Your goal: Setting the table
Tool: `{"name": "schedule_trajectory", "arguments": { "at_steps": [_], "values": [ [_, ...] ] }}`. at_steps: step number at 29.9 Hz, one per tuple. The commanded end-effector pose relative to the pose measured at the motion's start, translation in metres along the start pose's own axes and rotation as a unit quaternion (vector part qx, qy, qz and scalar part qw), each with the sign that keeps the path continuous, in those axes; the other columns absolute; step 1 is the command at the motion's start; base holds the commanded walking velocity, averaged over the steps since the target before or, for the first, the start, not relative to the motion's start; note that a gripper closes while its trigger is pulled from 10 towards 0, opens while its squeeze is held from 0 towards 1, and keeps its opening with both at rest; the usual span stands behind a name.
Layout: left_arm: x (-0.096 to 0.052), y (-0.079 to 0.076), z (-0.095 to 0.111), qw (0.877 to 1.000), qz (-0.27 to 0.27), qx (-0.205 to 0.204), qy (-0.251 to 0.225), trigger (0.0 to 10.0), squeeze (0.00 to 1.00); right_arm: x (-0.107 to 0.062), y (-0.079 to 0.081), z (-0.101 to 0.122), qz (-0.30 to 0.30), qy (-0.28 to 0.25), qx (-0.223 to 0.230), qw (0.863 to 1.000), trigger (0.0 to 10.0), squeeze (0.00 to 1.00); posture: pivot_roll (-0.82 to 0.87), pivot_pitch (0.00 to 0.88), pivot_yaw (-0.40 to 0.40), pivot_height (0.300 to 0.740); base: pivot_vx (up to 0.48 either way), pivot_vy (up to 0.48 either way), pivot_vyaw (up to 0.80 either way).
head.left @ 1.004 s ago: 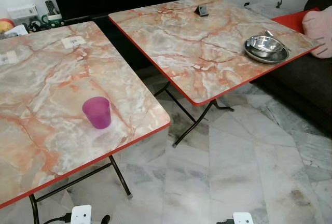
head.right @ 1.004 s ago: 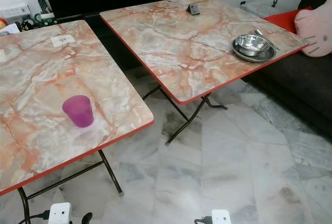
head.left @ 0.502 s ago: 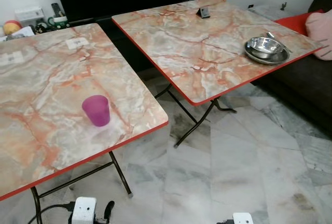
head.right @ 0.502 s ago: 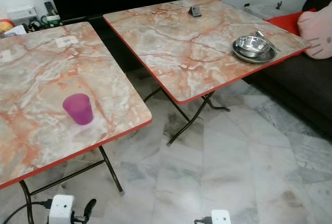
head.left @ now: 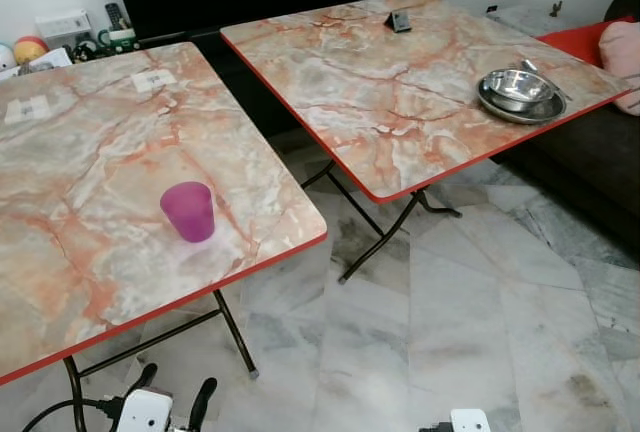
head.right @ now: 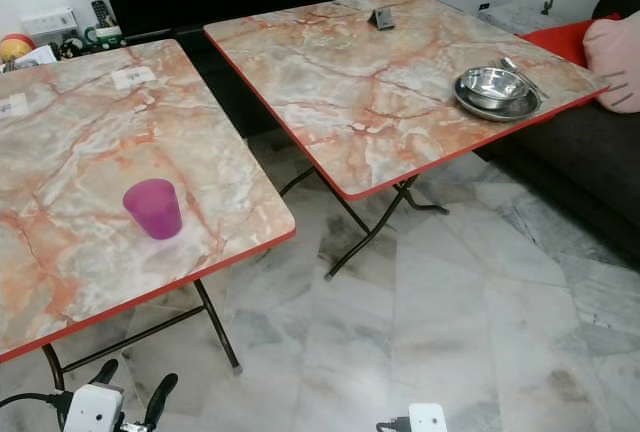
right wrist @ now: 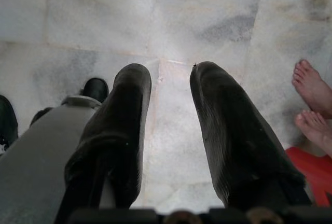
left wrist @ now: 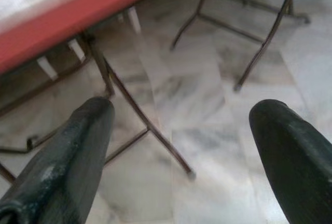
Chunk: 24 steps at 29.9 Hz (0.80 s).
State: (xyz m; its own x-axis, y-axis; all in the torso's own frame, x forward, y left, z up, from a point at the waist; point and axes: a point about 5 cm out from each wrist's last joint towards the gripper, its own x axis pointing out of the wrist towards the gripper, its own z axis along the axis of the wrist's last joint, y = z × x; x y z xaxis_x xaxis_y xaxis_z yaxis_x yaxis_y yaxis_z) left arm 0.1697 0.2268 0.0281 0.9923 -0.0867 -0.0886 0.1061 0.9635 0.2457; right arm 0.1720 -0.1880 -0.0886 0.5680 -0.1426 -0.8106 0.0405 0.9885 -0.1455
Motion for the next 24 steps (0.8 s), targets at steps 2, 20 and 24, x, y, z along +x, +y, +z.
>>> {"name": "schedule_trajectory", "arguments": {
  "at_steps": [2, 20, 24],
  "values": [
    [0.002, 0.003, 0.014, 1.0, 0.003, 0.001, -0.019, 10.0, 0.0, -0.001, -0.002, -0.004, 0.0, 0.006, -0.002, 1.0, 10.0, 0.0, 0.08, 0.112, -0.032, 0.74, 0.0, 0.0, 0.0],
    [0.064, 0.01, 0.083, 0.989, 0.045, -0.074, -0.118, 10.0, 0.0, 0.0, 0.0, -0.003, 0.0, 0.003, -0.002, 1.0, 10.0, 0.0, 0.07, 0.107, -0.029, 0.74, 0.0, 0.0, 0.0],
    [0.065, 0.012, 0.085, 0.989, 0.047, -0.072, -0.121, 10.0, 0.0, 0.0, 0.0, -0.002, 0.0, 0.003, -0.001, 1.0, 10.0, 0.0, 0.07, 0.106, -0.028, 0.74, 0.0, 0.0, 0.0]
  ]
}}
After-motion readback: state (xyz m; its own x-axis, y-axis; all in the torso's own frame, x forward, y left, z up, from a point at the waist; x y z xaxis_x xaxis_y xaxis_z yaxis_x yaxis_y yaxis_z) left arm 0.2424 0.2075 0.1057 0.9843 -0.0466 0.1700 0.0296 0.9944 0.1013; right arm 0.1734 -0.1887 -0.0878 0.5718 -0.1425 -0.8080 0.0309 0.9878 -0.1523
